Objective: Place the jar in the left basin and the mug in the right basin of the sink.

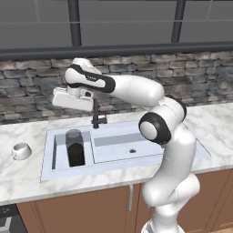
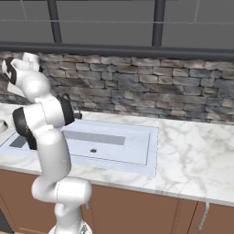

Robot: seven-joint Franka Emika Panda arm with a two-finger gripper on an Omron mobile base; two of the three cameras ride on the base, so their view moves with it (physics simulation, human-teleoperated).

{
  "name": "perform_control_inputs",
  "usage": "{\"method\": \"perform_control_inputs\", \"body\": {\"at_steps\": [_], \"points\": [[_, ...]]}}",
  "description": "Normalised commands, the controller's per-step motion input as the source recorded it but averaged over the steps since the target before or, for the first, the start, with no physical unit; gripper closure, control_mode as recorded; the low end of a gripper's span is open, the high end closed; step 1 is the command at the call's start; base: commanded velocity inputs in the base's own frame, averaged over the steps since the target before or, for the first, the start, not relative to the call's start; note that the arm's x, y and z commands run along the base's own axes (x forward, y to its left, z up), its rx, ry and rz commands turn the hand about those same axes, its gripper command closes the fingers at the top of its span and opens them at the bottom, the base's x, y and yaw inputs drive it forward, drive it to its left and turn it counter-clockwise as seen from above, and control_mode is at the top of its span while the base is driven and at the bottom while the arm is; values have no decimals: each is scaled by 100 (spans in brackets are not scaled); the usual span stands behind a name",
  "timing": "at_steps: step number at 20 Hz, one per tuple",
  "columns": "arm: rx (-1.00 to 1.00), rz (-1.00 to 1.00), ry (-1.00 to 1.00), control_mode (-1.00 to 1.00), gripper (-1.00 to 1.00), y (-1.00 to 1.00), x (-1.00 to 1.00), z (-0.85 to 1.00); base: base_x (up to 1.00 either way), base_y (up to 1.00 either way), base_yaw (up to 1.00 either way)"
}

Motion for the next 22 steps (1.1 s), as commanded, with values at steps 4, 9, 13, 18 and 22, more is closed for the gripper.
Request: {"method": "perform_control_inputs", "body": {"at_steps": [4,9,13,18,22], "points": [[-9,0,0,-100,-100,33,-1,10,0,0,0],[-9,0,0,-100,-100,28,0,7,0,0,0],[-6,0,0,-100,-100,26,0,7,0,0,0],[-2,-2,0,-100,-100,25,0,6,0,0,0],[0,-3,0,-100,-100,30,0,0,0,0,0]]}}
